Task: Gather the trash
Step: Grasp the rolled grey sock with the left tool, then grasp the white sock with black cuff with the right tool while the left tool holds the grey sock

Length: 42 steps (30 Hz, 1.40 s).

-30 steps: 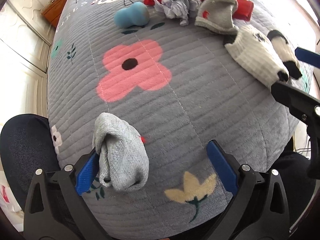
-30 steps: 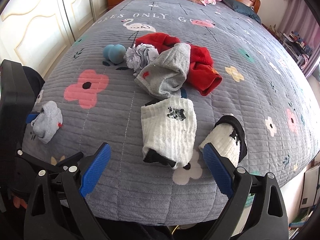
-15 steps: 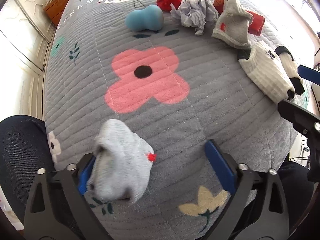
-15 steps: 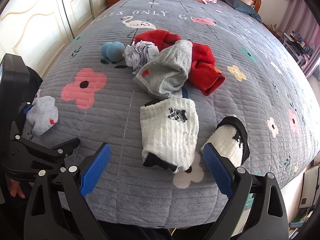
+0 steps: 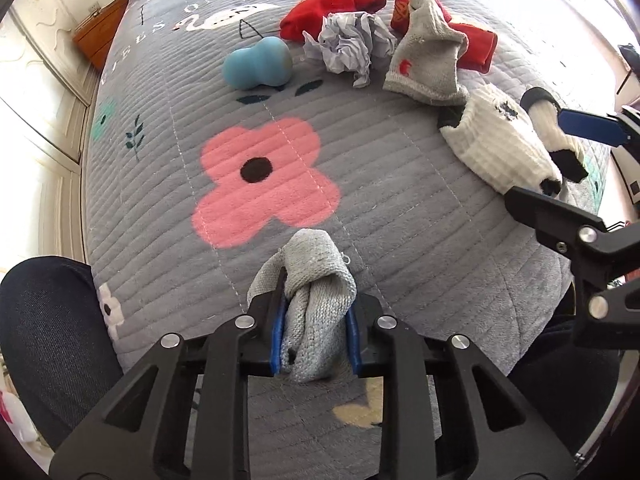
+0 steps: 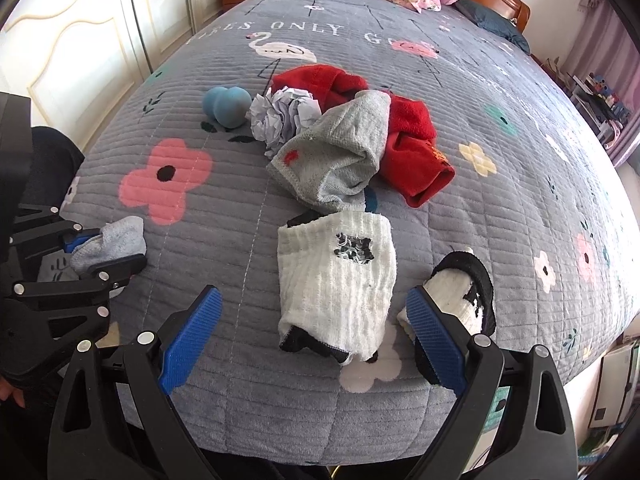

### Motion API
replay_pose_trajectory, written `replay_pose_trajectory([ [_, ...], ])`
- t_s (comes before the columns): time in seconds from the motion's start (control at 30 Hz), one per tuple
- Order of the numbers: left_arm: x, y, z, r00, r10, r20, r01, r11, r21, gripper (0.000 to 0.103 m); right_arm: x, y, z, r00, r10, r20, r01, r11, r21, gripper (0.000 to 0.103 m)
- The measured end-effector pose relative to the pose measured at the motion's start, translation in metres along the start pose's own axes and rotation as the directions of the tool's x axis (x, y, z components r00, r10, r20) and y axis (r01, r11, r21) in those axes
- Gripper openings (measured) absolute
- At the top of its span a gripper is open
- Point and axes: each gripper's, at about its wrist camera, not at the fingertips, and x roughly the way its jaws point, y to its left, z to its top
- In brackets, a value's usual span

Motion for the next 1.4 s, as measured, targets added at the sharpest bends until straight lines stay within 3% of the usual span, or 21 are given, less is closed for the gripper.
replay_pose_trajectory([
  [0.3,-0.004,-0.007,-0.004,1.000,0.001,-0.005,-0.001,1.000,0.007,0.023,0.024,-0.009,0.009,0.996,0.043,-0.073,-0.041,0.999,0.030,0.087],
  [0.37,-0.004,-0.008,-0.003,1.000,0.000,-0.007,0.000,1.000,0.007,0.023,0.032,-0.006,0.010,0.995,0.027,-0.100,-0.026,1.000,0.012,0.074],
  [0.5,-0.004,-0.009,-0.001,1.000,-0.002,-0.006,0.002,1.000,0.007,0.023,0.044,-0.002,0.007,0.993,-0.025,-0.116,0.024,1.000,-0.006,0.057],
  [0.57,-0.006,-0.012,-0.001,1.000,-0.007,-0.002,0.007,1.000,0.013,0.023,0.039,0.001,0.004,0.995,-0.019,-0.098,0.018,1.000,-0.007,0.041],
  [0.67,-0.009,-0.017,-0.002,1.000,-0.013,0.003,0.013,1.000,0.025,0.023,0.026,0.007,-0.002,0.997,-0.016,-0.073,0.015,1.000,-0.022,0.034],
  [1.0,-0.028,-0.035,-0.005,0.999,-0.016,0.039,0.014,0.998,0.068,0.023,-0.021,0.002,-0.019,0.997,0.072,0.004,-0.072,0.995,0.063,0.032],
  [1.4,-0.057,-0.070,-0.007,0.995,-0.037,0.090,0.022,0.986,0.164,0.023,-0.068,-0.015,-0.057,0.994,0.055,0.090,-0.071,0.980,0.188,0.032],
])
